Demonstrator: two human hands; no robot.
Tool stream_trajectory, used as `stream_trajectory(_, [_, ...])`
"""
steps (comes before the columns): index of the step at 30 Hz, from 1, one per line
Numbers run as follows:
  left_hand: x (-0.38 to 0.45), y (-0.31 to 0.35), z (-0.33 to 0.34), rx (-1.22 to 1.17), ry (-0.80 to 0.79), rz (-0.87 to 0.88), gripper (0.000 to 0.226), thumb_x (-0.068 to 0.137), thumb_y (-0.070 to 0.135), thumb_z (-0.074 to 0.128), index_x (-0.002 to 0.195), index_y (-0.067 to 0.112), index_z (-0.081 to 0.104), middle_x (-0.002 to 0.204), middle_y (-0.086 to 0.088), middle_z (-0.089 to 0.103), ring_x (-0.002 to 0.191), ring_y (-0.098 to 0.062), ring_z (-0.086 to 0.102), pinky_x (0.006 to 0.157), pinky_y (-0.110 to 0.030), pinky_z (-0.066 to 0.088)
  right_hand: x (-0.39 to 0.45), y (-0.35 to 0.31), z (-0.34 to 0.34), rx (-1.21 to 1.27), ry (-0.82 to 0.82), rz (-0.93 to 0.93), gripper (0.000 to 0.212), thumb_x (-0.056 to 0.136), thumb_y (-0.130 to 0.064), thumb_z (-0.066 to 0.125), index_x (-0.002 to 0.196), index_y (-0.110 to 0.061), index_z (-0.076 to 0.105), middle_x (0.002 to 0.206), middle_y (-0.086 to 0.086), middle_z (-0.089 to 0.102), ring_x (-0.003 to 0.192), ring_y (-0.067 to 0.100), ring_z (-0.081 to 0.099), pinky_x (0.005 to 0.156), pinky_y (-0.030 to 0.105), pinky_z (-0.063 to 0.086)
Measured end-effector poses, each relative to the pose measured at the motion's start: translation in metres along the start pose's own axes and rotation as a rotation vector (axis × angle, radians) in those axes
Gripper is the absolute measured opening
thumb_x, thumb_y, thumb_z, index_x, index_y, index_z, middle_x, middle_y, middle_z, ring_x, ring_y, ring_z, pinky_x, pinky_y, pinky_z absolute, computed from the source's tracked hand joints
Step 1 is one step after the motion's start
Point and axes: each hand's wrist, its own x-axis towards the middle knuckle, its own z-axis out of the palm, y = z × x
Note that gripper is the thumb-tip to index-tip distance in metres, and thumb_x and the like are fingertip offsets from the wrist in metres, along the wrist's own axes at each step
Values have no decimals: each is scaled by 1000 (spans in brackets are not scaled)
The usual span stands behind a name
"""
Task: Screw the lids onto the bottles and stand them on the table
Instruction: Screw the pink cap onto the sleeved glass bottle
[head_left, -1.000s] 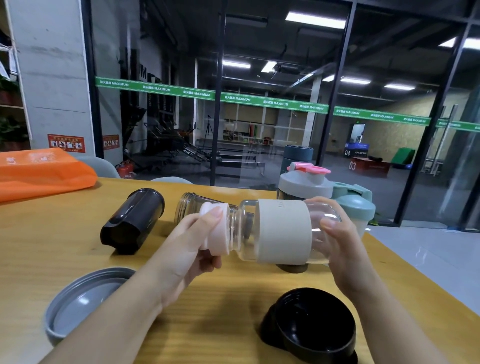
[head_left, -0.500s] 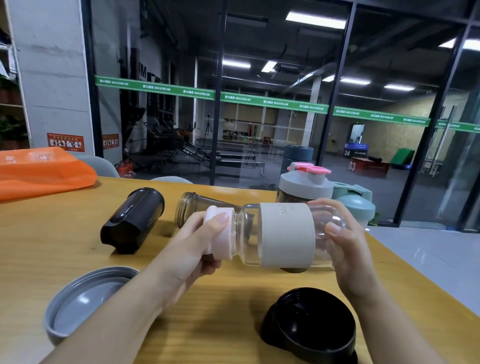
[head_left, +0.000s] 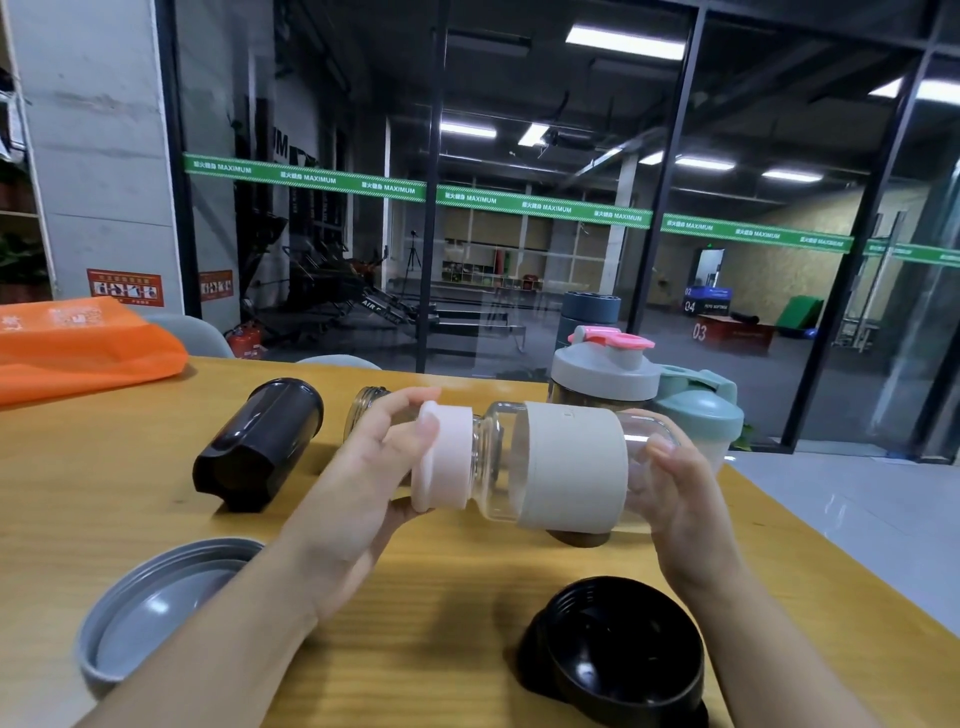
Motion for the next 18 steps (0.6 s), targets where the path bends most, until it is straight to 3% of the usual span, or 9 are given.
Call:
stream_trajectory(3, [-5, 1, 0, 2, 4, 15, 33, 86, 48, 45, 99, 27, 67, 98, 2, 69, 72, -10, 59, 67, -30, 49, -1, 0, 0, 4, -6, 14, 38, 67, -32, 45, 93, -12, 63, 71, 2, 71, 58, 16, 65, 48, 28, 49])
stream_trajectory(8, [-12, -3, -2, 10, 4, 63, 43, 72, 48, 57, 113, 36, 60, 101, 6, 69, 86, -13, 63, 77, -35, 51, 0, 0, 1, 9, 8, 15, 34, 69, -27, 40, 91, -12, 63, 70, 1, 71, 56, 13, 64, 44, 24, 48])
stream_trajectory(11, [-9, -5, 0, 67, -25, -4, 64, 67, 62, 55, 118, 24, 61, 106, 0, 71, 95, -18, 65, 84, -36, 51, 0, 0, 1, 21, 17, 9, 33, 69, -26, 40, 89, -13, 63, 68, -1, 70, 54, 12, 63, 43, 23, 47])
stream_trajectory(15, [-13, -3, 5, 123, -20, -98, 60, 68, 68, 45, 97, 22, 69, 80, -4, 63, 69, -20, 54, 68, -34, 48, 0, -1, 1, 2, 17, -13, 37, 62, -35, 51, 90, -14, 64, 71, 0, 71, 59, 14, 63, 46, 25, 48])
stream_trajectory(18, [-15, -1, 5, 87, -41, -104, 45, 83, 58, 52, 94, 19, 70, 76, -5, 57, 61, -18, 49, 58, -32, 40, 0, 0, 0, -5, 28, -10, 33, 67, -29, 44, 89, -14, 63, 70, 0, 70, 58, 14, 63, 46, 26, 48])
